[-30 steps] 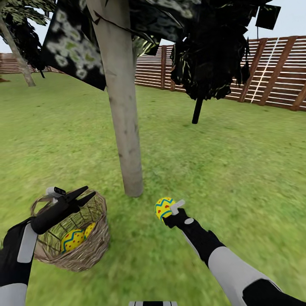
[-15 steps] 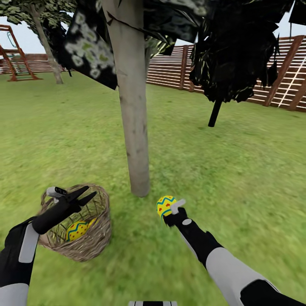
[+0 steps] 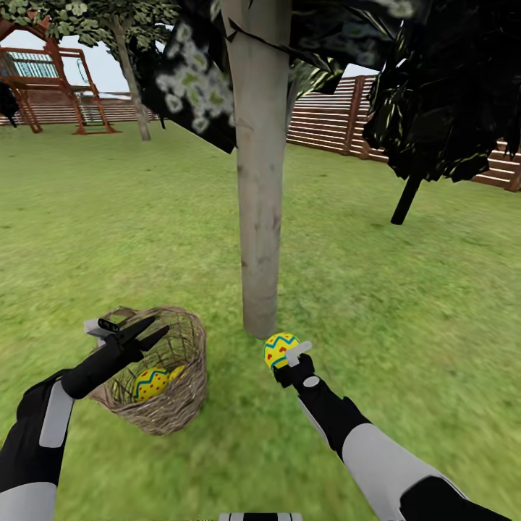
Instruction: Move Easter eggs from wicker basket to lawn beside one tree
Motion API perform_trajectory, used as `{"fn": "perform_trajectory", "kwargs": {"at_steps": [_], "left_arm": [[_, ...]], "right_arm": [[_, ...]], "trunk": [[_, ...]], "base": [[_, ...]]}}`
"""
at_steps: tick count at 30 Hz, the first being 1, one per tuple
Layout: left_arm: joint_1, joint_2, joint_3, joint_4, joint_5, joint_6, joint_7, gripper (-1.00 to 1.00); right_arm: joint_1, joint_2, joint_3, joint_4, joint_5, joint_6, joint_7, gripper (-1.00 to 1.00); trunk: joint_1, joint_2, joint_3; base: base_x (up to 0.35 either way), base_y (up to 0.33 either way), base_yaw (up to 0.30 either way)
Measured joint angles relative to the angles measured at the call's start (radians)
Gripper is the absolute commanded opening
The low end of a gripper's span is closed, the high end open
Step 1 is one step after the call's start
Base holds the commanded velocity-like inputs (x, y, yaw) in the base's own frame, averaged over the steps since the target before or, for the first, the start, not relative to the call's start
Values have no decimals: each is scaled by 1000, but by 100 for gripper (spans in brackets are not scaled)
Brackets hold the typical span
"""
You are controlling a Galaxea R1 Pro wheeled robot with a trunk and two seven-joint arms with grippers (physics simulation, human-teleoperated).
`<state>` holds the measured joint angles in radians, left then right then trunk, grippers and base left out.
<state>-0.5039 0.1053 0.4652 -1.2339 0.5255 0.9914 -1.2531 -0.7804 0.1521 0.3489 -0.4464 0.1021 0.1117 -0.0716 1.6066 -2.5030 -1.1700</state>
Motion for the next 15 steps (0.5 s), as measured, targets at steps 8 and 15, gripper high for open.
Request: {"fn": "perform_trajectory", "kwargs": {"at_steps": [8, 15], "left_arm": [[0, -1, 0, 0, 0, 0, 0, 100], [0, -35, -28, -1, -1, 3, -1, 100]], "right_arm": [[0, 0, 6, 13, -4, -15, 4, -100], [-11, 15, 9, -9, -10, 73, 2, -100]], "trunk": [[0, 0, 0], [3, -2, -27]], "base": [[0, 0, 16], [0, 0, 0]]}}
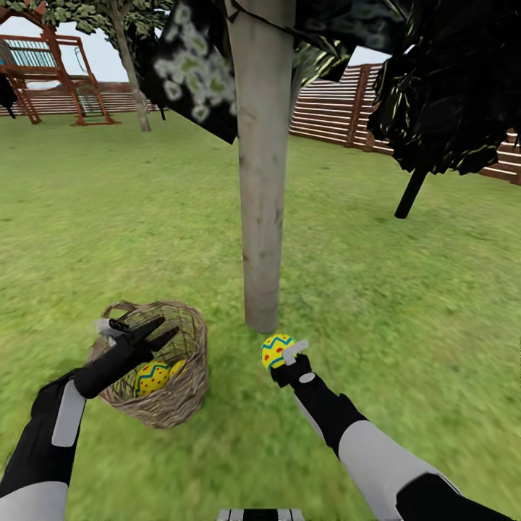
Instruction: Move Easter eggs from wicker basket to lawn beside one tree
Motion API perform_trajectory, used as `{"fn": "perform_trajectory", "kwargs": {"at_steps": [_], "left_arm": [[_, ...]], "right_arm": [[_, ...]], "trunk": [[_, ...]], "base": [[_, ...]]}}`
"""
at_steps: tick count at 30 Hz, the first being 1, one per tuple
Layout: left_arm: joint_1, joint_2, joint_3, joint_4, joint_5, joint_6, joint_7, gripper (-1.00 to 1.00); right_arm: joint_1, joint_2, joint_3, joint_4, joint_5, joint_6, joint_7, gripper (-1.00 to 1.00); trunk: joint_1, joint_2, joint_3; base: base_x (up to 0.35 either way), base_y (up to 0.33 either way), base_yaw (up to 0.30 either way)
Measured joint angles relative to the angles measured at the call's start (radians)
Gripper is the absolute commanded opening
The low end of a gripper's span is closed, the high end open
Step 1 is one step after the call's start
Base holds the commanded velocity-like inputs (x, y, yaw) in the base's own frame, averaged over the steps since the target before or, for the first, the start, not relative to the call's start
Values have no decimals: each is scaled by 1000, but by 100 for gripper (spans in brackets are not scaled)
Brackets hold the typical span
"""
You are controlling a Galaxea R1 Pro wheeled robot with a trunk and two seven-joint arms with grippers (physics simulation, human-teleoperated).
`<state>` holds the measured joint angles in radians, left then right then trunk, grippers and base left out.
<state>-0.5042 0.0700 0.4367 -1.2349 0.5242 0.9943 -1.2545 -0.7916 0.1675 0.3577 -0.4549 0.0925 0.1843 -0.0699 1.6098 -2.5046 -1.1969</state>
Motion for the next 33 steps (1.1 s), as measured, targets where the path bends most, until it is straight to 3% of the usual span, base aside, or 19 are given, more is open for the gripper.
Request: {"fn": "perform_trajectory", "kwargs": {"at_steps": [3, 5, 7, 9, 11, 14, 21, 33], "left_arm": [[0, -15, -92, -1, 0, 1, 4, 100], [0, -47, -126, -3, -1, 0, 6, 100], [0, -72, -144, -3, 0, -1, 7, 100], [0, -80, -190, -1, 2, -3, 10, 100], [0, -103, -229, -1, 1, -6, 12, 100], [0, -116, -239, -2, 0, -9, 12, 100], [0, -118, -240, -2, 2, -9, 11, 100], [0, -119, -240, -2, 2, -9, 11, 100]], "right_arm": [[-27, 5, 0, -1, -46, 42, 0, -100], [-67, 6, -1, -1, -103, 110, -2, -100], [-78, 7, -2, 0, -117, 119, -4, -100], [-80, 7, -3, -1, -118, 117, -5, -100], [-81, 7, -3, -1, -118, 116, -5, -100], [-80, 5, -4, 0, -118, 112, -4, -100], [-79, 0, -6, -4, -117, 66, 3, -100], [-78, -2, -6, -17, -115, 54, 6, -100]], "trunk": [[1, -1, -12], [2, -1, -19], [3, -2, -27], [4, -2, -35], [5, -3, -43], [6, -3, -54], [9, -5, -81], [15, -8, -128]], "base": [[0, 0, 0], [0, 0, 0], [0, 0, 0], [0, 0, 0], [0, 0, 0], [0, 0, 0], [0, 0, 0], [0, 0, 0]]}}
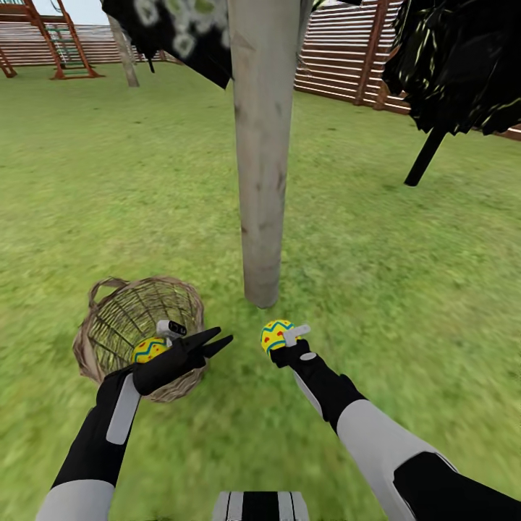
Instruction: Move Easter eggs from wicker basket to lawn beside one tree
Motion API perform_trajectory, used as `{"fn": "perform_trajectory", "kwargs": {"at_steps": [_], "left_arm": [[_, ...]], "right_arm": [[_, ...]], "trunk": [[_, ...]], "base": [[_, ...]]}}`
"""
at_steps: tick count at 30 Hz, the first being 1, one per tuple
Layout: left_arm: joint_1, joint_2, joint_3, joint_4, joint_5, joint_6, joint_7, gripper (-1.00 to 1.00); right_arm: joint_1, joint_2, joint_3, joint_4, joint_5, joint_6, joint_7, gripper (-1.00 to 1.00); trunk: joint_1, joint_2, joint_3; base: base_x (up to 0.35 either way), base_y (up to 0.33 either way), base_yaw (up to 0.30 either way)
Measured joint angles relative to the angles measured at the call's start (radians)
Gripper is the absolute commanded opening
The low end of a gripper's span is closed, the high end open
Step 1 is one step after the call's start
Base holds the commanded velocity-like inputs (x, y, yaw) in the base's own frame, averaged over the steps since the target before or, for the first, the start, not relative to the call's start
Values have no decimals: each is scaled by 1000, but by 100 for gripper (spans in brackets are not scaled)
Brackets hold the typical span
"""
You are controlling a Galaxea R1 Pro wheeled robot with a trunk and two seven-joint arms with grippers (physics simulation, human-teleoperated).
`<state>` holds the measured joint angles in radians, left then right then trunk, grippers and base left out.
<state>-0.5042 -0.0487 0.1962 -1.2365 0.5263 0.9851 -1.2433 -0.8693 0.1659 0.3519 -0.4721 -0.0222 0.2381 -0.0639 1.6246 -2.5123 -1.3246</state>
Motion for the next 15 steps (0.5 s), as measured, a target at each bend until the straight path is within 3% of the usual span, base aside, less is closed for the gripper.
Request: {"fn": "perform_trajectory", "kwargs": {"at_steps": [15], "left_arm": [[0, -3, -8, -3, 0, 0, 0, 100]], "right_arm": [[0, -1, 0, 0, 0, -1, 0, -100]], "trunk": [[7, -4, -58]], "base": [[0, 0, 0]]}}
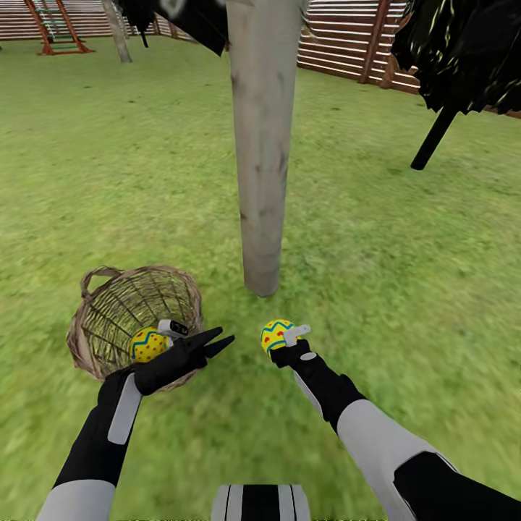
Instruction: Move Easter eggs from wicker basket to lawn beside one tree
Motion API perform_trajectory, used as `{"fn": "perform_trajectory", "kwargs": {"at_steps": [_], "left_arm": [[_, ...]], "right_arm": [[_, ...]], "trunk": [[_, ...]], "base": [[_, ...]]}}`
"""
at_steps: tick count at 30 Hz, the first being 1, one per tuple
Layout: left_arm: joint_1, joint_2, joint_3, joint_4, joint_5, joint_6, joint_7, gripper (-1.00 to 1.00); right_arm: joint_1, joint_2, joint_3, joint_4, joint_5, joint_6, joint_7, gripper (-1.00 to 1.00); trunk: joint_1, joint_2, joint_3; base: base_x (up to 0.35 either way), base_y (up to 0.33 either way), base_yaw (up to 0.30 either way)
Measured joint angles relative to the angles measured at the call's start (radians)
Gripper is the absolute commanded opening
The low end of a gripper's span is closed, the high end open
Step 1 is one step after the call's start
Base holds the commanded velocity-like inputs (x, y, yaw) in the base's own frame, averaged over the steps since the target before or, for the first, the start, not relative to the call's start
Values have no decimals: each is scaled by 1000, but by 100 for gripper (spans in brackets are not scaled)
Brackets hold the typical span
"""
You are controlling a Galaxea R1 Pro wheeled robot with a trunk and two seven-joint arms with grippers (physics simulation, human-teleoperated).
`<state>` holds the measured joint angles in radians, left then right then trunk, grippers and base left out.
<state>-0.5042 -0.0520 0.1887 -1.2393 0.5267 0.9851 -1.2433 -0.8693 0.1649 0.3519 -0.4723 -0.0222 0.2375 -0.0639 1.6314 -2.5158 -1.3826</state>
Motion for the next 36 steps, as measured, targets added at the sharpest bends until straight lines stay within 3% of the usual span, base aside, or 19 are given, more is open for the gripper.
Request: {"fn": "perform_trajectory", "kwargs": {"at_steps": [8, 13, 20, 24, 32, 36], "left_arm": [[0, -1, -1, 1, 1, -2, -5, 100], [0, -5, -1, 3, 1, -3, -8, 100], [0, -15, -4, 3, 2, -3, -8, 100], [0, -15, -55, 2, 2, -2, -8, 100], [0, -15, -61, 1, 3, -6, -9, 100], [0, -15, -64, 3, 29, -6, -8, 100]], "right_arm": [[0, 1, -1, 0, -1, 0, 0, -100], [0, 2, -1, 0, 0, 0, 0, -100], [0, 4, 1, -2, 0, 0, 0, -100], [0, 6, 2, -1, 0, 0, 0, -100], [0, 5, 3, -1, 0, 0, 0, -100], [0, 5, 3, -2, 0, 0, 0, -100]], "trunk": [[4, -2, -31], [4, -2, -31], [3, -2, -31], [3, -2, -33], [4, -2, -39], [4, -2, -42]], "base": [[0, 0, 0], [9, -42, 0], [180, -287, 3], [227, -269, 185], [38, -45, 173], [0, 0, 6]]}}
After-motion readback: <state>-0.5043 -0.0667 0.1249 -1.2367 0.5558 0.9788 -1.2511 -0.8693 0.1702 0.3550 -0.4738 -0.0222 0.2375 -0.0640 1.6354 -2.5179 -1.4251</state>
